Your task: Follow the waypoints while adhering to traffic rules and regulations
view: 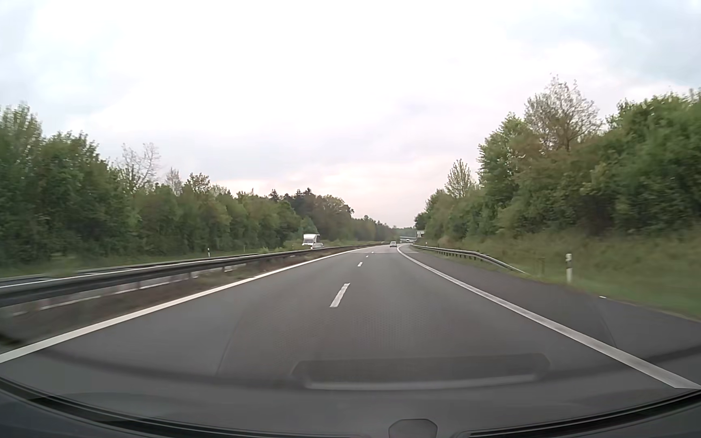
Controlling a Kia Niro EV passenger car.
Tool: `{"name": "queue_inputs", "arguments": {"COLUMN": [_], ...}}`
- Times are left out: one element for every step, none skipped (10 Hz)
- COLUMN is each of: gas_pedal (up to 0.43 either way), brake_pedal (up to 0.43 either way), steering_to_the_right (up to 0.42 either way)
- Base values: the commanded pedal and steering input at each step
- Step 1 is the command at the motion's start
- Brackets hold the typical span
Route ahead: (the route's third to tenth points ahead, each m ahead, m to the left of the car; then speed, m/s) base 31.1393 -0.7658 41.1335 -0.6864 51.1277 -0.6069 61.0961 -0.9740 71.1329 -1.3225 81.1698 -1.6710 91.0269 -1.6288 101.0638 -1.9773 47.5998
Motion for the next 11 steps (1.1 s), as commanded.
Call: {"name": "queue_inputs", "arguments": {"gas_pedal": [0.539, 0.531, 0.512, 0.5, 0.5, 0.469, 0.441, 0.421, 0.409, 0.409, 0.409], "brake_pedal": [0.0, 0.0, 0.0, 0.0, 0.0, 0.0, 0.0, 0.0, 0.0, 0.0, 0.0], "steering_to_the_right": [0.005, 0.006, 0.005, 0.005, 0.005, 0.005, 0.005, 0.005, 0.006, 0.006, 0.006]}}
